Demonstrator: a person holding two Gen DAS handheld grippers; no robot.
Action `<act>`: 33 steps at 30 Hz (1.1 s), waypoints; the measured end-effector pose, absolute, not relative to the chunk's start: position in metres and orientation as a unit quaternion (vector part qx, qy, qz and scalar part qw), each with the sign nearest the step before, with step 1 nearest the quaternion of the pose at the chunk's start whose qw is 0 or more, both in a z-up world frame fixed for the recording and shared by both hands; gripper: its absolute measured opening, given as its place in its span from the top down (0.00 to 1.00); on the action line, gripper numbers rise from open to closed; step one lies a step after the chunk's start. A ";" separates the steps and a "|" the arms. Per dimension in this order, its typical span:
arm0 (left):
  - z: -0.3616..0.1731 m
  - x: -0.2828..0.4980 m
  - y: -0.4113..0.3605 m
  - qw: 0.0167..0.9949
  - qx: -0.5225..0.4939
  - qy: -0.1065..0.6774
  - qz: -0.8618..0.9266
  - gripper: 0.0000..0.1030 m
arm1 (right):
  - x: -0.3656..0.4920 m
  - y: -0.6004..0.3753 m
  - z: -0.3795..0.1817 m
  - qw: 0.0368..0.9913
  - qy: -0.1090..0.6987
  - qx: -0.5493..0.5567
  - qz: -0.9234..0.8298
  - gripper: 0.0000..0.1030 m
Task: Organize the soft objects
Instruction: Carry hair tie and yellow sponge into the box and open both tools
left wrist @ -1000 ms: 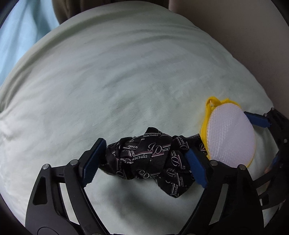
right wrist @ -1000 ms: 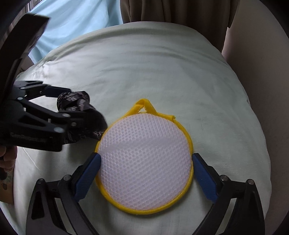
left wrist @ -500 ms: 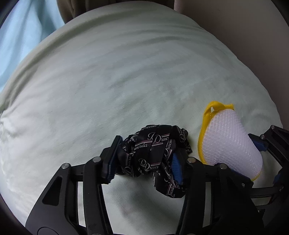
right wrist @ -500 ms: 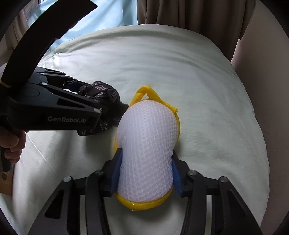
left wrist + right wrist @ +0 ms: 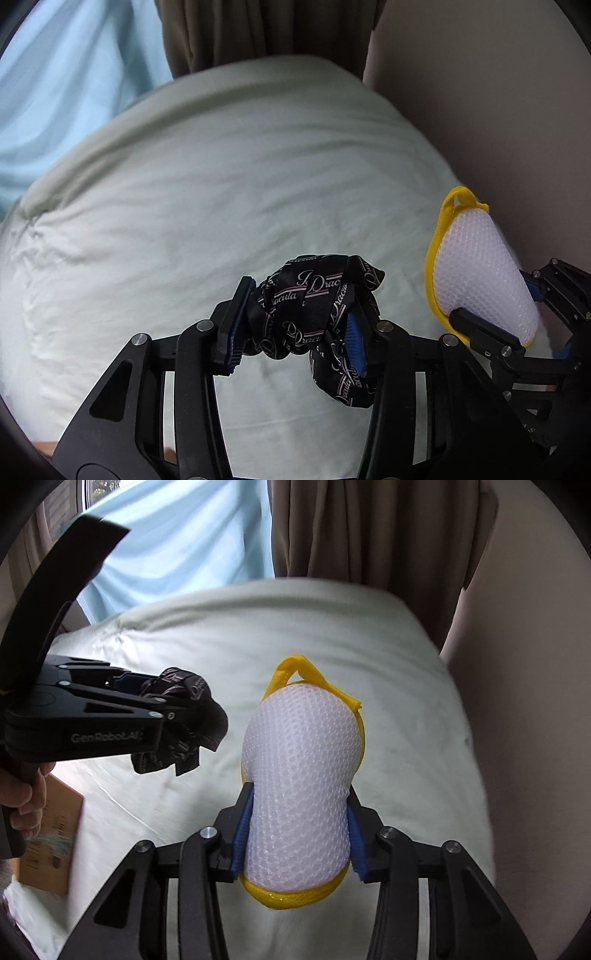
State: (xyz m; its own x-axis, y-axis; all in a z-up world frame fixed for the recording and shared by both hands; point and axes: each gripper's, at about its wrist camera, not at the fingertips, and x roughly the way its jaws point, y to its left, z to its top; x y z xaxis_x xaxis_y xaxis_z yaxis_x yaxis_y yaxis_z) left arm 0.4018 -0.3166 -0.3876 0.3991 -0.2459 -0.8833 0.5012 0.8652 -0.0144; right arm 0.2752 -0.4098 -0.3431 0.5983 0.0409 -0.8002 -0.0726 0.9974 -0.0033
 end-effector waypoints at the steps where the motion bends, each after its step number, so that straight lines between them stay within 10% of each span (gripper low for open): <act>1: -0.376 0.398 -0.313 0.830 0.123 0.495 -0.226 0.61 | 0.271 -0.407 -0.335 0.896 0.444 -0.018 0.031 0.61; 20: -0.176 0.265 -0.187 0.887 0.049 0.435 -0.150 0.61 | 0.180 -0.299 -0.145 0.913 0.400 -0.018 0.076 0.61; 33: -0.168 0.205 -0.013 0.887 0.010 0.457 -0.067 0.61 | 0.162 -0.152 -0.147 0.891 0.433 0.002 0.136 0.61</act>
State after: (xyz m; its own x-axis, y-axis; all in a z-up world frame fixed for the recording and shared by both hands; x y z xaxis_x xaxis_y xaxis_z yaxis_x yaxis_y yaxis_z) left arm 0.2051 -0.0132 -0.1682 0.5732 -0.1103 -0.8120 0.1280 0.9908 -0.0442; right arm 0.1615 -0.1524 -0.1471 0.5873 0.2440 -0.7717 -0.2405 0.9630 0.1214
